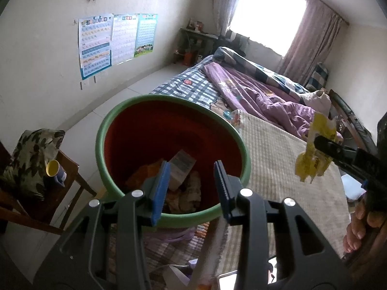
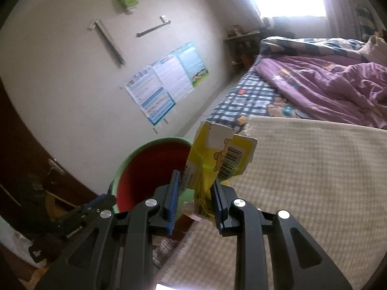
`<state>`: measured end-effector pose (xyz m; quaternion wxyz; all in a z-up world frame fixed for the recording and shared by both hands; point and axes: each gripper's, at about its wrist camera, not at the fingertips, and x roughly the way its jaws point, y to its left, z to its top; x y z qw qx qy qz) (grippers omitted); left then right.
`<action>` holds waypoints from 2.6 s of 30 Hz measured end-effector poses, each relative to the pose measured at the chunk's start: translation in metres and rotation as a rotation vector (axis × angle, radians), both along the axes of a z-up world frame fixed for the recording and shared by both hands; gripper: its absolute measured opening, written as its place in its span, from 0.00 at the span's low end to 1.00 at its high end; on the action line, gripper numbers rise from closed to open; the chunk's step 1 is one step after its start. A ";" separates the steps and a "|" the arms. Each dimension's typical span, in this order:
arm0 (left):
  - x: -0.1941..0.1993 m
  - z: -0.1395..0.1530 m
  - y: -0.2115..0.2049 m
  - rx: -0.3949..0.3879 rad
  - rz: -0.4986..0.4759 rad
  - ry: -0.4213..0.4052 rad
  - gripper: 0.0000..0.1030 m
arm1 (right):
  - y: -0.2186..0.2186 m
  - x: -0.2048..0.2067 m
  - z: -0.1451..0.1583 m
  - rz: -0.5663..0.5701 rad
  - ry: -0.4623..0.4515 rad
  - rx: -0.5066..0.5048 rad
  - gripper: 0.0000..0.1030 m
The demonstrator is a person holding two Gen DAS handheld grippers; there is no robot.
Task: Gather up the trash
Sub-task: 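Carry the yellow wrapper over the bin with the right tool, then open the right tool to drop the yellow wrapper into the bin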
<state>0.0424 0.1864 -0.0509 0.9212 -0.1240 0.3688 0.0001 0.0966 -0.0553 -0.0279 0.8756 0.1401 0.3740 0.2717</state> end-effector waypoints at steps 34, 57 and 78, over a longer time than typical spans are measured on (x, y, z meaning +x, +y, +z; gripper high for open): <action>-0.007 -0.006 0.021 -0.001 -0.025 0.010 0.40 | 0.068 -0.001 -0.006 0.100 -0.036 -0.057 0.25; -0.012 -0.008 0.041 0.013 0.022 0.027 0.40 | 0.104 0.009 -0.026 0.164 -0.011 -0.078 0.24; -0.004 -0.015 0.036 0.015 0.010 0.038 0.41 | 0.082 0.007 -0.028 0.119 0.019 -0.053 0.47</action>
